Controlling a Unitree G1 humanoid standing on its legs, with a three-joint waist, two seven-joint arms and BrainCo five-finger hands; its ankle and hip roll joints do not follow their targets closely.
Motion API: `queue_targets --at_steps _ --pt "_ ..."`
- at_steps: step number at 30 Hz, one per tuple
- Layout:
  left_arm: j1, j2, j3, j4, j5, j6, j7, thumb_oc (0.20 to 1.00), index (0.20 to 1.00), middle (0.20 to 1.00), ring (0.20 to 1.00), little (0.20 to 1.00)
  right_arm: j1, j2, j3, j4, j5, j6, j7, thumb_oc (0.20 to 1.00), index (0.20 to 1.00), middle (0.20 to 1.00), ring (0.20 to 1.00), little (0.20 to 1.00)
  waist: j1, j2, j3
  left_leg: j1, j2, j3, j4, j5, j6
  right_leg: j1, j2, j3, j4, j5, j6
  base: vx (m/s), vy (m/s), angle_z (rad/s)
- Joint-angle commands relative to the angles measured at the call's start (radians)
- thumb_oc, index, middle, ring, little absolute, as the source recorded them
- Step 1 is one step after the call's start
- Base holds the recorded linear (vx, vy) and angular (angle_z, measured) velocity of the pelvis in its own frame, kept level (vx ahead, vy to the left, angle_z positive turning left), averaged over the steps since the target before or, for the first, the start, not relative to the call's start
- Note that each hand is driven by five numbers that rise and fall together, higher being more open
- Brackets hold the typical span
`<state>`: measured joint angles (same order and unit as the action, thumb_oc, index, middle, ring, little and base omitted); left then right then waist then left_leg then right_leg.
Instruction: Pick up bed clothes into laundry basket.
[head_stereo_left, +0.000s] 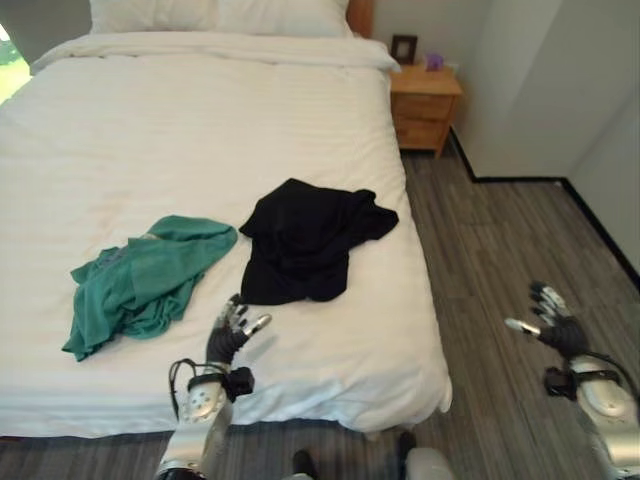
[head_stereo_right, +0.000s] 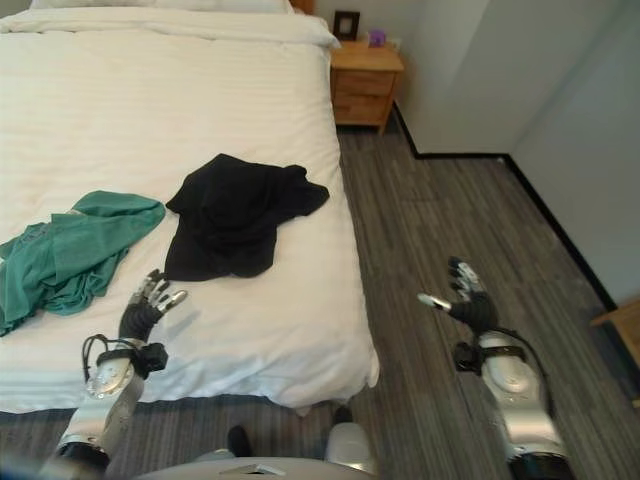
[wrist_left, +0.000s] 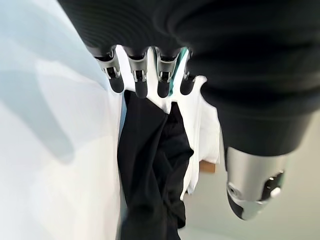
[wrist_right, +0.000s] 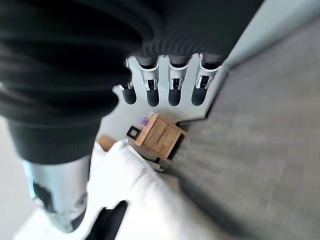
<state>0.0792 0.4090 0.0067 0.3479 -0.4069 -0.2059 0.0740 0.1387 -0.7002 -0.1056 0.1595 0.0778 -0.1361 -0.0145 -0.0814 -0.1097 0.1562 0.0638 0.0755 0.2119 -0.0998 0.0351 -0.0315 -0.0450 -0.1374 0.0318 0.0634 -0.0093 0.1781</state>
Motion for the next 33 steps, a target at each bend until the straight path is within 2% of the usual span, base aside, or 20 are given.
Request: queue_targets --at_steps 1,2,4,8,13,14,15,16,17,18,19,22,24,29,33 --pt "-0.055 -0.003 -0.036 -0.019 0.046 -0.057 0.000 1.000 1.000 1.000 1.000 1.000 -0.152 0.021 0.006 0.027 0.036 -0.050 -0.035 1.000 1.000 1.000 1.000 1.000 0.016 0.021 -0.005 0.023 -0.019 -0.048 0.016 -0.024 0.010 -0.040 0.041 -0.035 -0.042 0.096 -0.036 0.04 -0.064 0.29" --pt "-0.058 -0.008 -0.034 -0.011 0.042 -0.058 0.002 1.000 1.000 1.000 1.000 1.000 -0.162 0.003 0.017 0.026 0.023 -0.054 -0.024 1.000 1.000 1.000 1.000 1.000 0.024 0.018 -0.012 0.024 -0.020 -0.053 0.016 -0.023 0.009 -0.023 0.050 -0.028 -0.063 0.094 -0.041 0.05 -0.077 0.32" --pt "-0.047 -0.038 -0.035 -0.019 -0.002 -0.064 0.004 1.000 1.000 1.000 1.000 1.000 -0.208 -0.032 0.056 0.002 -0.022 -0.056 0.001 1.000 1.000 1.000 1.000 1.000 0.052 0.012 -0.028 0.032 -0.016 -0.056 0.013 -0.021 0.003 0.010 0.050 -0.059 -0.091 0.096 -0.043 0.08 -0.086 0.22" --pt "-0.027 -0.077 -0.080 -0.011 -0.028 -0.050 -0.021 1.000 1.000 1.000 1.000 1.000 -0.267 -0.047 0.132 0.001 -0.035 -0.052 0.026 1.000 1.000 1.000 1.000 1.000 0.070 0.010 -0.047 0.037 -0.012 -0.085 0.015 -0.018 -0.004 0.050 0.053 -0.091 -0.103 0.081 -0.052 0.07 -0.070 0.24" --pt "-0.022 -0.060 -0.125 -0.024 -0.023 -0.038 -0.045 1.000 1.000 1.000 1.000 1.000 -0.412 -0.100 0.270 0.064 -0.137 -0.041 0.029 1.000 1.000 1.000 1.000 1.000 0.102 0.010 -0.047 0.039 -0.008 -0.127 0.019 -0.018 -0.010 0.071 0.049 -0.131 -0.086 0.060 -0.063 0.05 -0.069 0.38" --pt "-0.019 -0.050 -0.120 -0.029 -0.033 -0.042 -0.041 1.000 1.000 1.000 1.000 1.000 -0.497 -0.103 0.336 0.107 -0.164 -0.034 0.024 1.000 1.000 1.000 1.000 1.000 0.122 0.010 -0.049 0.038 -0.006 -0.139 0.019 -0.017 -0.013 0.081 0.049 -0.146 -0.089 0.056 -0.064 0.04 -0.040 0.19" --pt "-0.019 -0.050 -0.118 -0.029 -0.033 -0.042 -0.041 1.000 1.000 1.000 1.000 1.000 -0.502 -0.102 0.340 0.111 -0.164 -0.036 0.023 1.000 1.000 1.000 1.000 1.000 0.120 0.010 -0.048 0.038 -0.006 -0.139 0.019 -0.017 -0.013 0.082 0.049 -0.147 -0.090 0.056 -0.064 0.04 -0.064 0.14" --pt "-0.015 -0.040 -0.113 -0.035 -0.050 -0.040 -0.033 1.000 1.000 1.000 1.000 1.000 -0.591 -0.093 0.404 0.163 -0.189 -0.019 0.017 1.000 1.000 1.000 1.000 1.000 0.142 0.010 -0.048 0.033 -0.006 -0.151 0.018 -0.014 -0.016 0.087 0.049 -0.160 -0.095 0.055 -0.066 0.01 -0.033 0.10" --pt "-0.014 -0.041 -0.109 -0.036 -0.051 -0.039 -0.033 1.000 1.000 1.000 1.000 1.000 -0.601 -0.091 0.412 0.170 -0.188 -0.021 0.015 1.000 1.000 1.000 1.000 1.000 0.137 0.010 -0.047 0.032 -0.006 -0.152 0.018 -0.014 -0.016 0.087 0.049 -0.161 -0.095 0.055 -0.066 0.03 -0.076 0.30" --pt "-0.006 -0.026 -0.105 -0.046 -0.070 -0.039 -0.024 1.000 1.000 1.000 1.000 1.000 -0.750 -0.067 0.507 0.283 -0.216 0.001 -0.001 1.000 1.000 1.000 1.000 1.000 0.170 0.009 -0.042 0.021 -0.005 -0.170 0.016 -0.006 -0.020 0.090 0.049 -0.178 -0.101 0.053 -0.068 0.02 -0.045 0.35" --pt "-0.005 -0.027 -0.102 -0.046 -0.070 -0.039 -0.024 1.000 1.000 1.000 1.000 1.000 -0.757 -0.065 0.513 0.288 -0.215 -0.001 -0.002 1.000 1.000 1.000 1.000 1.000 0.166 0.010 -0.041 0.021 -0.005 -0.171 0.016 -0.006 -0.020 0.090 0.049 -0.179 -0.101 0.052 -0.068 0.03 -0.062 0.32" --pt "0.004 -0.006 -0.102 -0.056 -0.094 -0.039 -0.030 1.000 1.000 1.000 1.000 1.000 -0.979 -0.077 0.650 0.460 -0.287 0.021 -0.008 1.000 1.000 1.000 1.000 1.000 0.201 0.011 -0.027 -0.001 -0.005 -0.193 0.014 0.004 -0.024 0.084 0.049 -0.194 -0.105 0.054 -0.071 -0.01 -0.039 0.23" --pt "0.013 0.017 -0.100 -0.063 -0.105 -0.039 -0.036 1.000 1.000 1.000 1.000 1.000 -1.123 -0.092 0.764 0.599 -0.389 0.030 -0.011 1.000 1.000 1.000 1.000 1.000 0.229 0.013 -0.016 -0.027 -0.007 -0.209 0.013 0.014 -0.027 0.074 0.048 -0.206 -0.110 0.056 -0.072 -0.04 -0.033 0.27" --pt "0.010 0.041 -0.102 -0.058 -0.114 -0.038 -0.042 1.000 1.000 1.000 1.000 1.000 -1.314 -0.052 0.919 0.881 -0.525 0.047 -0.019 1.000 1.000 1.000 1.000 1.000 0.276 0.037 0.010 -0.102 -0.021 -0.257 0.013 0.041 -0.033 0.034 0.043 -0.247 -0.117 0.062 -0.070 -0.05 -0.029 0.26" --pt "0.000 0.054 -0.106 -0.066 -0.123 -0.039 -0.038 1.000 1.000 1.000 1.000 1.000 -1.392 -0.056 0.947 1.036 -0.533 0.065 -0.036 1.000 1.000 1.000 1.000 1.000 0.317 0.061 0.041 -0.177 -0.032 -0.307 0.013 0.068 -0.036 -0.009 0.039 -0.290 -0.115 0.061 -0.071 -0.06 -0.038 0.45"
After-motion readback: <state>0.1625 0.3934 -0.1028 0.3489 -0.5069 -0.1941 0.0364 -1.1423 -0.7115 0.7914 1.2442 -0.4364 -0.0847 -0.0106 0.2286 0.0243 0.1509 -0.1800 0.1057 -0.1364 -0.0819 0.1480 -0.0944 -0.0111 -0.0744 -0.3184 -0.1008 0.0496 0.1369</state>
